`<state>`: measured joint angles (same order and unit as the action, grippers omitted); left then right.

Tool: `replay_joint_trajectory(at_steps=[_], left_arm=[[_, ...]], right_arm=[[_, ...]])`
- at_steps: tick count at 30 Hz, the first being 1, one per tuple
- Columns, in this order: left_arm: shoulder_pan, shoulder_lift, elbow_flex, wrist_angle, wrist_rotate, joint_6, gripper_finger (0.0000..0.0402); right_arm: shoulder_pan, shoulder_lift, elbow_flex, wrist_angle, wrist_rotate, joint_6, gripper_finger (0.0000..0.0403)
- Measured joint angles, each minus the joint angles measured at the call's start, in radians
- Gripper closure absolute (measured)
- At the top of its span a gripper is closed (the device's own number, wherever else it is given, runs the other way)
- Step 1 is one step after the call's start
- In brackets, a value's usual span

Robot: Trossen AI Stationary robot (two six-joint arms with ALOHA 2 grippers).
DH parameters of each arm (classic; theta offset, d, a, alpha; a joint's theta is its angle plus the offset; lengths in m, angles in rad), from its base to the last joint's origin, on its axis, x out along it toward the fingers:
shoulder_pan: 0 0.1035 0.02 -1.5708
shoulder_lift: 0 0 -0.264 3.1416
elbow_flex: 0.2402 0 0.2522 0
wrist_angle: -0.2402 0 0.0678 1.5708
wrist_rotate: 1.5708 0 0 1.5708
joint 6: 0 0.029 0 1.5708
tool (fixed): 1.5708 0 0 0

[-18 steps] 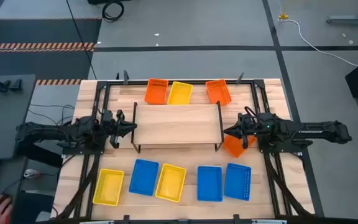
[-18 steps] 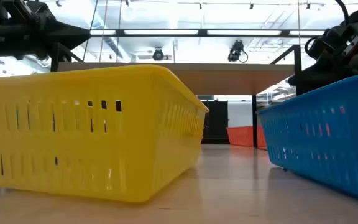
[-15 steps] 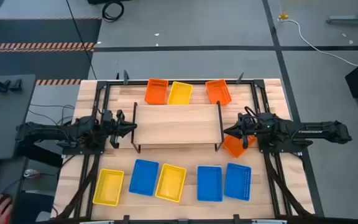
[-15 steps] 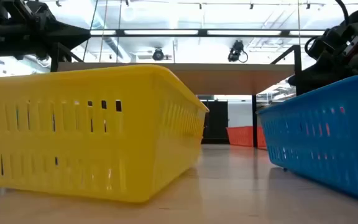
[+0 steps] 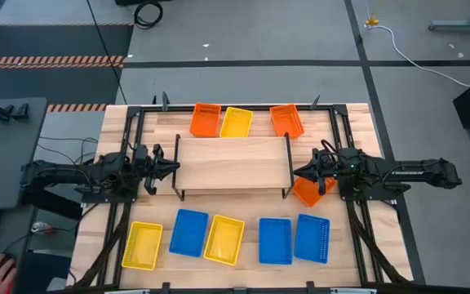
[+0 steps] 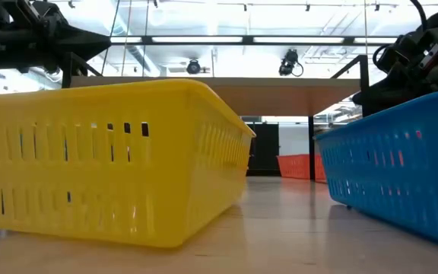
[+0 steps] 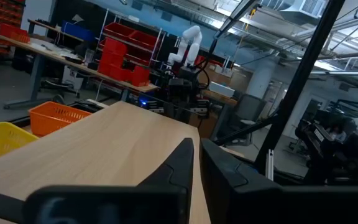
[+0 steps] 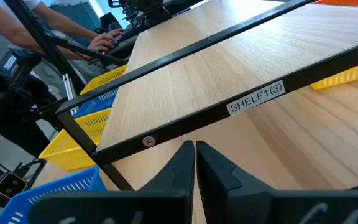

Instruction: Stack baskets on shelf by color

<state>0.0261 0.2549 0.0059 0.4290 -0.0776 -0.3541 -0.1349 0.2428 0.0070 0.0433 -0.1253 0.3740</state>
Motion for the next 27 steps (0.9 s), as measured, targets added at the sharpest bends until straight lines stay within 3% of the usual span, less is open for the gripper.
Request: replay_joint_trajectory(at_steps=[27], left_arm=[[0.000,0.000,0.000,0.000,0.000,0.000,0.0365]], right_arm=[[0.000,0.000,0.000,0.000,0.000,0.000,0.0380]])
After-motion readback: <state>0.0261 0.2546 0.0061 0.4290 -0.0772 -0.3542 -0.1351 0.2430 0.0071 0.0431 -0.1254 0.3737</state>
